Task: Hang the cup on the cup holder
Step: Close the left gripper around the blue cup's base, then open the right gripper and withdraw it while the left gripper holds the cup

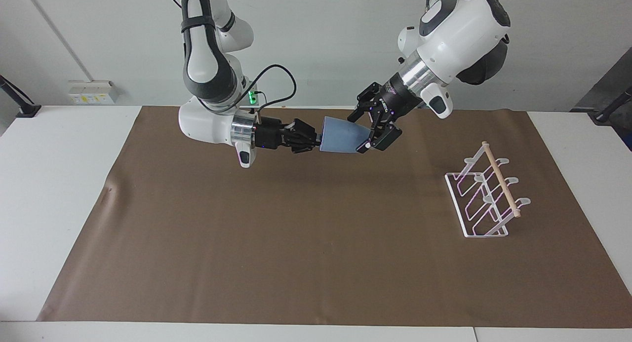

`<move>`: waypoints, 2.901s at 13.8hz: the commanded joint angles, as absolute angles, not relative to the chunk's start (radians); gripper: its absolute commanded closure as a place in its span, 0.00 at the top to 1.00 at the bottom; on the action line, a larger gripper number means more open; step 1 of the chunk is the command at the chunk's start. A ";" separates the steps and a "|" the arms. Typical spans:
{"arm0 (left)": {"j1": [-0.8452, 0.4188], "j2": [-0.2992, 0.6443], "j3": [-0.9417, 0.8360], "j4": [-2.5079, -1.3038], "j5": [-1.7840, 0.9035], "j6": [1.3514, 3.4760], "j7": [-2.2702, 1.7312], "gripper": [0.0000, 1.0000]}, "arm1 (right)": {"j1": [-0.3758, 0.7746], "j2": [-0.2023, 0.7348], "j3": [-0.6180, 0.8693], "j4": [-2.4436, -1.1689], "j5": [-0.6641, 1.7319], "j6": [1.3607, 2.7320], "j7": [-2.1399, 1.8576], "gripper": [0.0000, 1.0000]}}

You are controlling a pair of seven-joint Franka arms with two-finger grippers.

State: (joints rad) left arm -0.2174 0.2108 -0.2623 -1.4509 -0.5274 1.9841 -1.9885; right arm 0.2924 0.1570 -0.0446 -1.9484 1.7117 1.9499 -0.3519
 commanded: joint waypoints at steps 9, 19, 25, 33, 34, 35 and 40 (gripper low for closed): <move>-0.244 0.215 -0.252 -1.473 -0.502 2.005 -2.016 0.77 | 0.293 0.137 -0.034 -1.965 1.736 1.940 -0.344 0.00; -0.238 0.210 -0.250 -1.473 -0.500 1.996 -2.014 0.00 | 0.284 0.137 -0.034 -1.963 1.736 1.921 -0.341 0.00; -0.235 0.209 -0.247 -1.477 -0.497 1.994 -2.013 0.00 | 0.288 0.133 -0.034 -1.962 1.736 1.933 -0.290 0.62; -0.235 0.203 -0.249 -1.480 -0.415 1.983 -2.008 0.00 | 0.279 0.135 -0.041 -1.959 1.640 1.934 -0.290 0.64; -0.241 0.199 -0.250 -1.482 -0.361 1.980 -2.006 0.00 | 0.259 0.135 -0.041 -1.956 1.585 1.933 -0.291 0.64; -0.242 0.196 -0.250 -1.491 -0.333 1.980 -2.008 0.00 | 0.241 0.135 -0.041 -1.954 1.541 1.925 -0.291 0.65; -0.232 0.152 -0.248 -1.587 -0.185 1.993 -1.967 0.00 | 0.196 0.137 -0.046 -1.912 1.286 1.947 -0.285 1.00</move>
